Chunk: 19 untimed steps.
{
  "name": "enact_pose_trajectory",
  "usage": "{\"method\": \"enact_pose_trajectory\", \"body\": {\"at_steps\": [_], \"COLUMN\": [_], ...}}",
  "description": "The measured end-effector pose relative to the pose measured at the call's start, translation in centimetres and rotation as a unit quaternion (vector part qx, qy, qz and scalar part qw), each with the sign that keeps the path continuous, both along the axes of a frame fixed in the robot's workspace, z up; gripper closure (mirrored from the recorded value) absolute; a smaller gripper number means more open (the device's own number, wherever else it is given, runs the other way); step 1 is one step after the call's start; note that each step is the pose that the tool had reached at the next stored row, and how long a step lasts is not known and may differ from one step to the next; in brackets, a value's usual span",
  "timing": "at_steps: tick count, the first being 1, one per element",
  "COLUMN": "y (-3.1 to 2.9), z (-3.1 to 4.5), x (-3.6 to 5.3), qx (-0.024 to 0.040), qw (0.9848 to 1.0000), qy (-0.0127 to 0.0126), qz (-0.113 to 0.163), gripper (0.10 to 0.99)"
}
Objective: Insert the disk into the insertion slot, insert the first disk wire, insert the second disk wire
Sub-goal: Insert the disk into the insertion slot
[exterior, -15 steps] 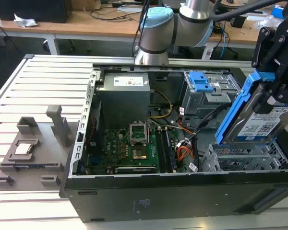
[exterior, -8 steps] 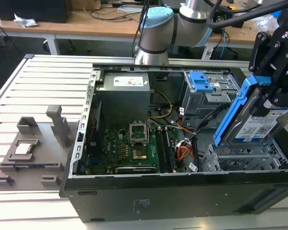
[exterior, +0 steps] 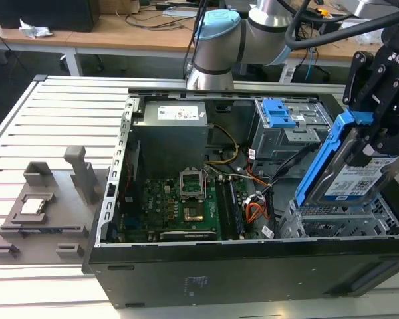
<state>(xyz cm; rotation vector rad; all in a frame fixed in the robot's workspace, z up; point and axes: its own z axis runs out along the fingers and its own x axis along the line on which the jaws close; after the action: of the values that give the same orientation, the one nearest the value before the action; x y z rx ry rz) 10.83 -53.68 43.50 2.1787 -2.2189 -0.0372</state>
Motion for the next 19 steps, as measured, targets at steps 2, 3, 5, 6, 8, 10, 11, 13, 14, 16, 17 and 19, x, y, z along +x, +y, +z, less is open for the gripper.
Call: {"method": "enact_pose_trajectory", "body": {"at_steps": [2, 3, 5, 6, 8, 10, 11, 13, 14, 16, 17, 19], "y": [-0.07, -0.14, -0.3, -0.4, -0.61, -0.61, -0.62, -0.62, -0.62, -0.62, -0.62, -0.62], "z": [-0.04, -0.07, -0.12, -0.15, -0.23, -0.33, -0.47, -0.69, -0.77, -0.99, -1.09, -1.31], "x": [0.01, 0.02, 0.01, 0.02, 0.02, 0.02, 0.02, 0.02, 0.02, 0.02, 0.02, 0.02], "qx": [-0.0002, -0.0004, -0.0007, -0.0009, -0.001, -0.0013, -0.0013, -0.0013, -0.0013, -0.0013, -0.0013, -0.0013], "qw": [1.0, 1.0, 1.0, 1.0, 1.0, 1.0, 1.0, 1.0, 1.0, 1.0, 1.0, 1.0], "qy": [0.0, 0.0, 0.0, 0.0, 0.0, 0.0, 0.0, 0.0, 0.0, 0.0, 0.0, 0.0], "qz": [0.0, 0.0, 0.0, 0.0, 0.0, 0.0, 0.0, 0.0, 0.0, 0.0, 0.0, 0.0], "gripper": [0.722, 0.722, 0.722, 0.722, 0.722, 0.722, 0.722, 0.722, 0.722, 0.722, 0.722, 0.722]}}
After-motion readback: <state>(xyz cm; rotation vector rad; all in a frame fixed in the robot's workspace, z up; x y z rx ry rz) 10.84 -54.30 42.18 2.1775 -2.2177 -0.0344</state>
